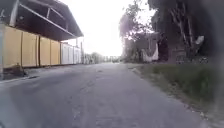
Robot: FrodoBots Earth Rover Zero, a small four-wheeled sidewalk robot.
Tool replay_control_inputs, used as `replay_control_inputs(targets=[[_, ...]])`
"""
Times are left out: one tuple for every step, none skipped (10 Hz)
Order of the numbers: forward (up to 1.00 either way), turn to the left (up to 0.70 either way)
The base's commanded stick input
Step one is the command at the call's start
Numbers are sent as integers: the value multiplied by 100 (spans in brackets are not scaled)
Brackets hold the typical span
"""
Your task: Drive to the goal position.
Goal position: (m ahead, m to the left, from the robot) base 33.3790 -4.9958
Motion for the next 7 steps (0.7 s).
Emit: replay_control_inputs(targets=[[100,-40],[100,-40],[100,-40],[100,-7],[100,0],[100,0],[100,0]])
